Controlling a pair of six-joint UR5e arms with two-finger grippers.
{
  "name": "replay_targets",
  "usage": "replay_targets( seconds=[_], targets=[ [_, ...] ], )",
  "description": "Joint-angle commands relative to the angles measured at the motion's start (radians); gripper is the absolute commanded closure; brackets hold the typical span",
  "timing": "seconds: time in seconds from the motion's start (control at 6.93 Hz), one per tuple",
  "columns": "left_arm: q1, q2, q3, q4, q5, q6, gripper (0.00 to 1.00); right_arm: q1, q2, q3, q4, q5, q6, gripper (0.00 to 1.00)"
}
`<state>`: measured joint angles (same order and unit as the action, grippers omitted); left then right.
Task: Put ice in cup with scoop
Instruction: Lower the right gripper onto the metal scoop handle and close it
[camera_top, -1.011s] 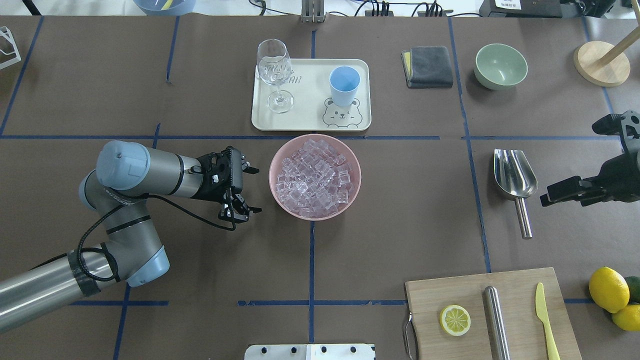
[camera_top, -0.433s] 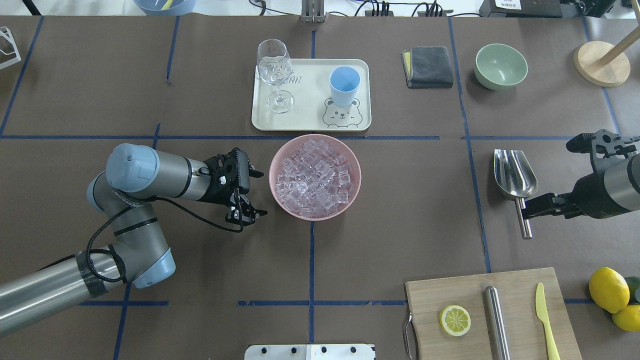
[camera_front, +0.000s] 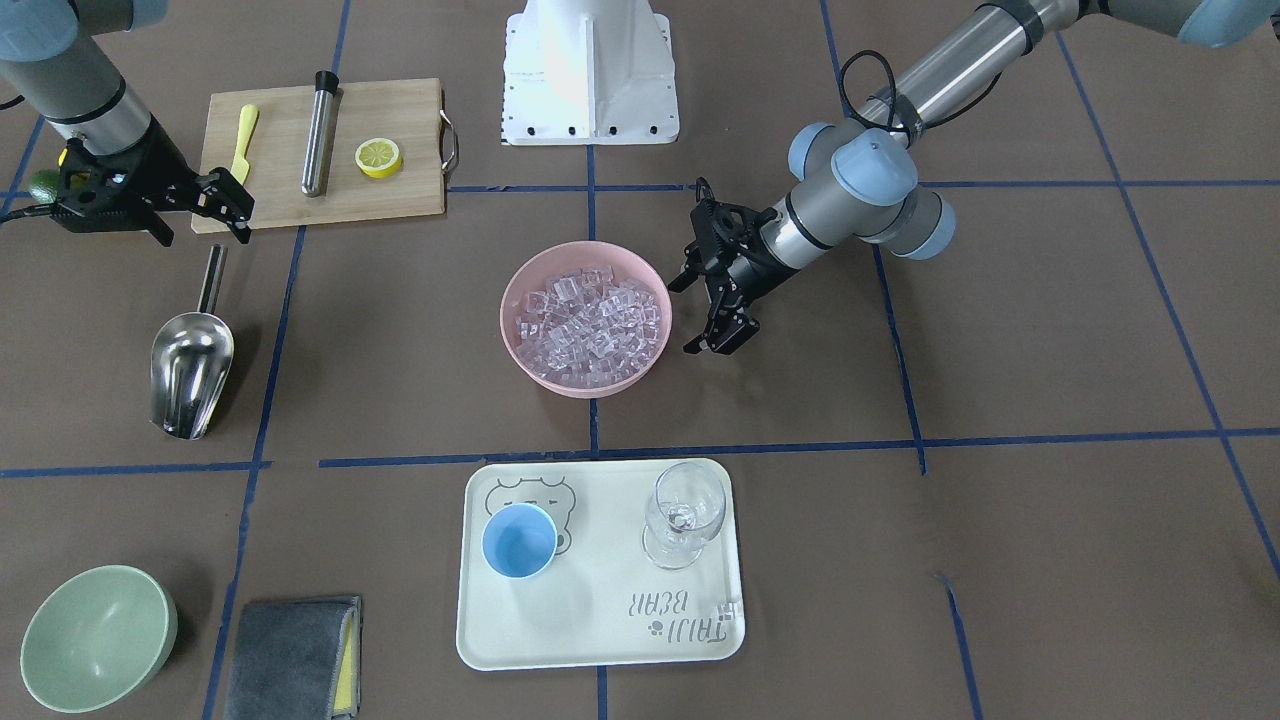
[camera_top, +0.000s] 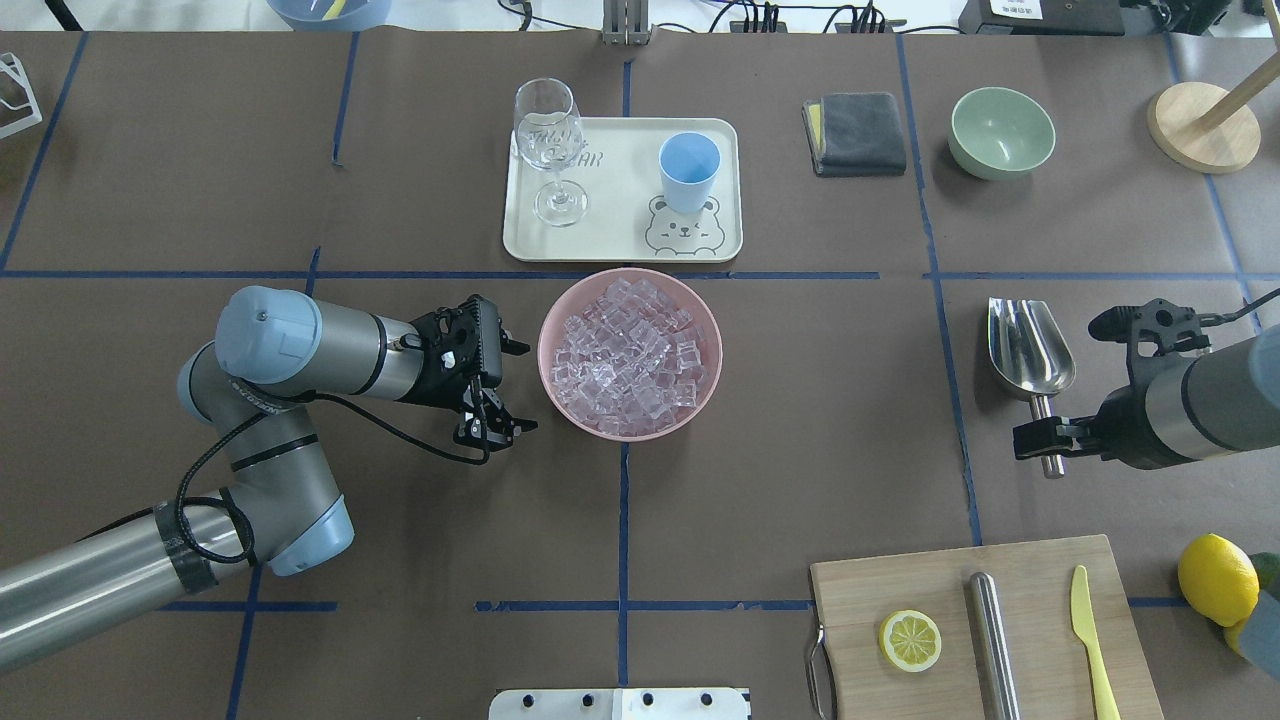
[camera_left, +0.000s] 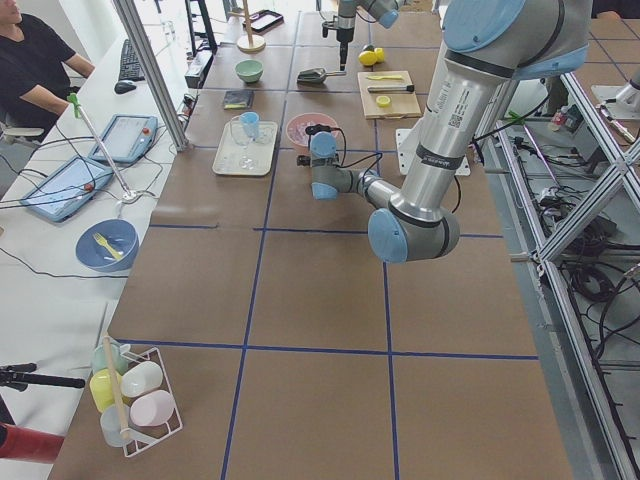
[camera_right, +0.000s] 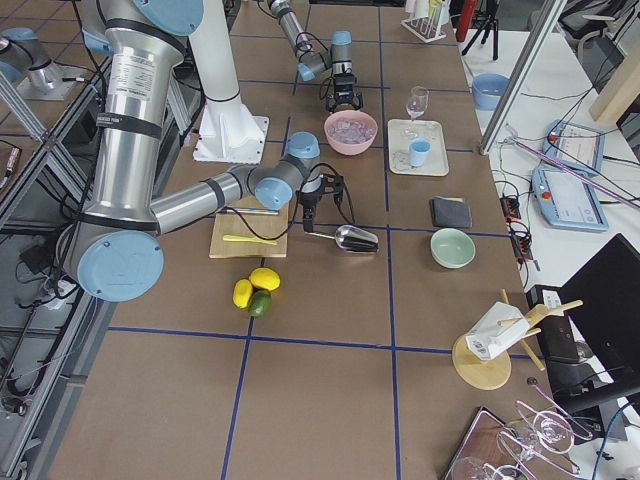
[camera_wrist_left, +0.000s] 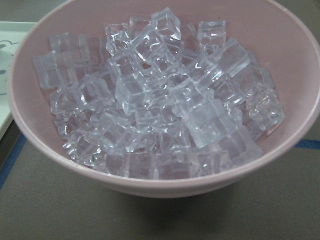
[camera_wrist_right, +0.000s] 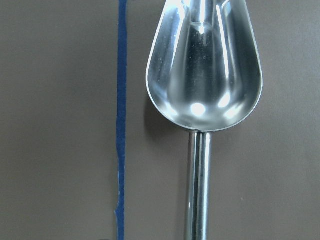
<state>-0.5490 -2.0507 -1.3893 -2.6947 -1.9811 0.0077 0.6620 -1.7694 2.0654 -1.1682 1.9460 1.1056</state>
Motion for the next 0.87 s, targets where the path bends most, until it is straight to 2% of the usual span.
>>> replay_targets(
  seconds=[0.0, 0.14, 0.43, 0.58, 0.72],
  targets=[
    [0.0, -0.002, 0.0, -0.001, -0.001, 0.0, 0.0, -0.047, -0.002, -0.034, 0.031, -0.082, 0.11, 0.03],
    [0.0, -0.005, 0.0, -0.001, 0.001, 0.0, 0.0, -0.065, 0.004, -0.06, 0.063, -0.114, 0.124, 0.05],
    [0.0, -0.005, 0.0, -0.001, 0.001, 0.0, 0.0, -0.065, 0.004, -0.128, 0.16, -0.108, 0.126, 0.08],
    [0.0, -0.005, 0.0, -0.001, 0.001, 0.0, 0.0, -0.062, -0.001, -0.123, 0.165, -0.104, 0.126, 0.3],
    [0.0, -0.005, 0.0, -0.001, 0.001, 0.0, 0.0, -0.062, -0.007, -0.125, 0.165, -0.104, 0.122, 0.57]
  ],
)
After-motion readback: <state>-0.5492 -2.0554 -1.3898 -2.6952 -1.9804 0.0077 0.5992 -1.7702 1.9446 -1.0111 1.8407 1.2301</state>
